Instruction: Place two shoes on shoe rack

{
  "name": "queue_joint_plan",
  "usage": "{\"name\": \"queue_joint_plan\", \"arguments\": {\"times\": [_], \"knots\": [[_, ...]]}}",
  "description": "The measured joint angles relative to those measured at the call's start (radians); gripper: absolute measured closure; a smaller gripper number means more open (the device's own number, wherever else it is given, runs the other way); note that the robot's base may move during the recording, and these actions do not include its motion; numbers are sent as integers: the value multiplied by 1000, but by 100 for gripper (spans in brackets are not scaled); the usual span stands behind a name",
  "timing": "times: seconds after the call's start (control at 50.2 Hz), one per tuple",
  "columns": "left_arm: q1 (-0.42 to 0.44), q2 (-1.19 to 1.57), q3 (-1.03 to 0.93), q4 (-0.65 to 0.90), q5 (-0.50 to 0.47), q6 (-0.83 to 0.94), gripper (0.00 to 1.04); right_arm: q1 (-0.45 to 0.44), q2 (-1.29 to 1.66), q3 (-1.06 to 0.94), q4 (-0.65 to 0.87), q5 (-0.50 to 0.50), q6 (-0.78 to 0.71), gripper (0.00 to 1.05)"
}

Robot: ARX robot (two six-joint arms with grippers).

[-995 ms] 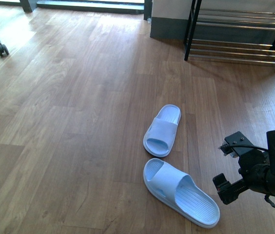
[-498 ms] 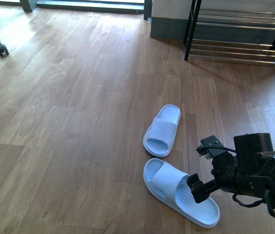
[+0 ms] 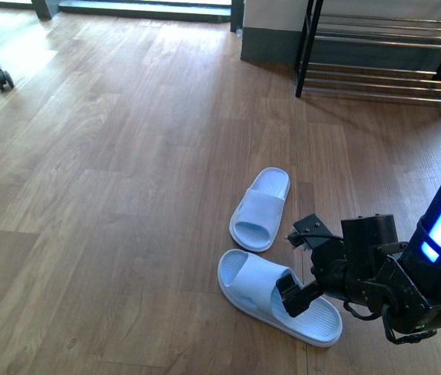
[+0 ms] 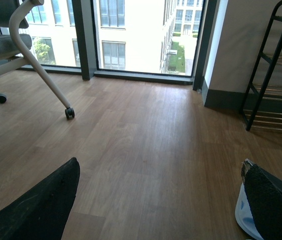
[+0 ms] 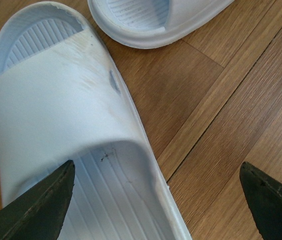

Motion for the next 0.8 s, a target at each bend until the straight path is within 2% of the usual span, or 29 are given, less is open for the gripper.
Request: {"name": "queue_joint_plan", "arguments": {"times": [0.219, 0.637, 0.796], "knots": [[0, 0, 0, 0, 0, 0, 9, 0, 16, -1, 14, 2, -50, 9], [0, 0, 0, 0, 0, 0, 9, 50, 120, 53, 96, 37, 8, 9], [0, 0, 0, 0, 0, 0, 9, 41, 133, 56, 121, 47, 13, 39]]}}
